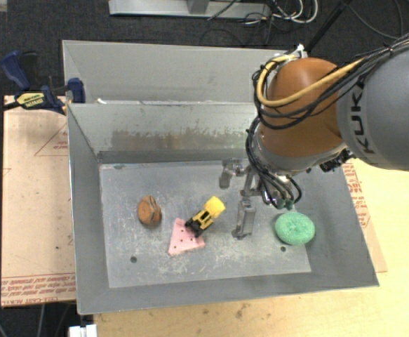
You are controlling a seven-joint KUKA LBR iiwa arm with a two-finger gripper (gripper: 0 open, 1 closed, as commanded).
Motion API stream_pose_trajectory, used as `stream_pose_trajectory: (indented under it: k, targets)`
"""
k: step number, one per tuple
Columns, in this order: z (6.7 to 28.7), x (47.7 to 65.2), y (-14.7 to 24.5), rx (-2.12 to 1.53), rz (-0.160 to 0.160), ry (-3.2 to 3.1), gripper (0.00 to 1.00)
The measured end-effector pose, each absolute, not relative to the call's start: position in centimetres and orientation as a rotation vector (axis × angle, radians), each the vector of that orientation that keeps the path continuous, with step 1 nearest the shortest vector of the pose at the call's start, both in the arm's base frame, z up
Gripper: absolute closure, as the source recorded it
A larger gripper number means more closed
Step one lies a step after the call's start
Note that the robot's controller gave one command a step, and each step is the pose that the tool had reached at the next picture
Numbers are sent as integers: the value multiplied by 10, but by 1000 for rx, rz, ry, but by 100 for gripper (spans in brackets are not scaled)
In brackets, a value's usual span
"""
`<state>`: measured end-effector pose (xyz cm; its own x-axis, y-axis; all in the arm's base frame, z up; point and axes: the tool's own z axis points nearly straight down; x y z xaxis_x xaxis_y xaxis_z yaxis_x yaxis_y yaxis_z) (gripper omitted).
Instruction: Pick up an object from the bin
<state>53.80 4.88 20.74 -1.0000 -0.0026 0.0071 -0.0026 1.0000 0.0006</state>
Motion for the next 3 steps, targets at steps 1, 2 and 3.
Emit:
stream_pose_trajectory:
  k: [1,2,3]
  targets:
    - [212,539,49,2,-2,-3143,0]
    - [182,549,57,99,-1,-3148,0]
    - [129,551,69,371,-1,-3124,0]
